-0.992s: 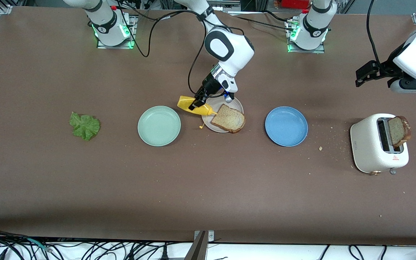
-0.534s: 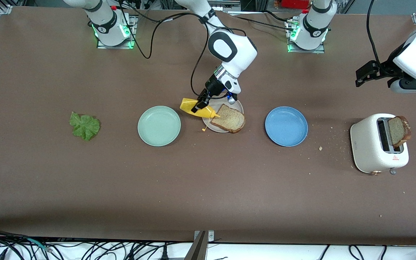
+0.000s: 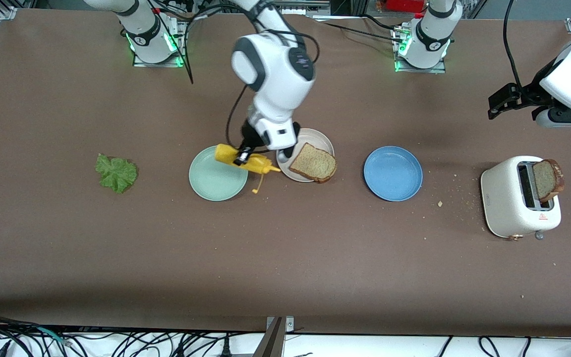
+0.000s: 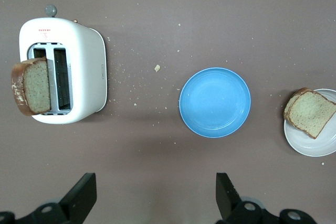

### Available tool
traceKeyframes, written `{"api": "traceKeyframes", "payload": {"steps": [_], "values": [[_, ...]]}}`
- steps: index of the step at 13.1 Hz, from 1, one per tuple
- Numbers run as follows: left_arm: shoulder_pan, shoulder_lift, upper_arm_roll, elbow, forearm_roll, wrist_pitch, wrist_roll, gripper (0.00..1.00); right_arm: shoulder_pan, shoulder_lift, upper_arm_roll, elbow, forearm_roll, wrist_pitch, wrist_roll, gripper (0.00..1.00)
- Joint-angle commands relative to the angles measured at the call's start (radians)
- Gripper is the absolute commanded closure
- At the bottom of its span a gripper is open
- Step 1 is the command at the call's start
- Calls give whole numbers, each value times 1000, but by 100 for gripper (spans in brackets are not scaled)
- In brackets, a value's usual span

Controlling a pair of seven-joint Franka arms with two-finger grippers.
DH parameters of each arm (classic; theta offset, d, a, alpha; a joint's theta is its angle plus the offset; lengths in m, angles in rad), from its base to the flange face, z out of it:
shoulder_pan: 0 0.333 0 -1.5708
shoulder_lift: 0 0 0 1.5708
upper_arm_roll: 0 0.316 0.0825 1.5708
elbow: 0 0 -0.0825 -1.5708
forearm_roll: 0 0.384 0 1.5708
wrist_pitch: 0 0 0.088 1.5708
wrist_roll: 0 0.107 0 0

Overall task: Make sandwich in beige plate with both arms
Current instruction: 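Carry the mustard bottle back beside the lettuce leaf with the right gripper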

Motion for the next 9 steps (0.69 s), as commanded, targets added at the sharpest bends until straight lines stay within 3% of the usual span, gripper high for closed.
{"api": "traceKeyframes", "payload": {"steps": [1, 3, 7, 9], "values": [[9, -9, -9, -5, -3, -8, -1, 0, -53, -95, -53, -58, 155, -4, -176, 100], [9, -9, -9, -5, -2, -8, -4, 0, -92, -143, -126, -119, 327, 0, -311, 100], [9, -9, -9, -5, -3, -8, -3, 0, -175, -169, -289, -324, 822, -12, -705, 100], [7, -9, -9, -5, -2, -8, -4, 0, -175, -174, -349, -430, 947, -21, -856, 100]]}}
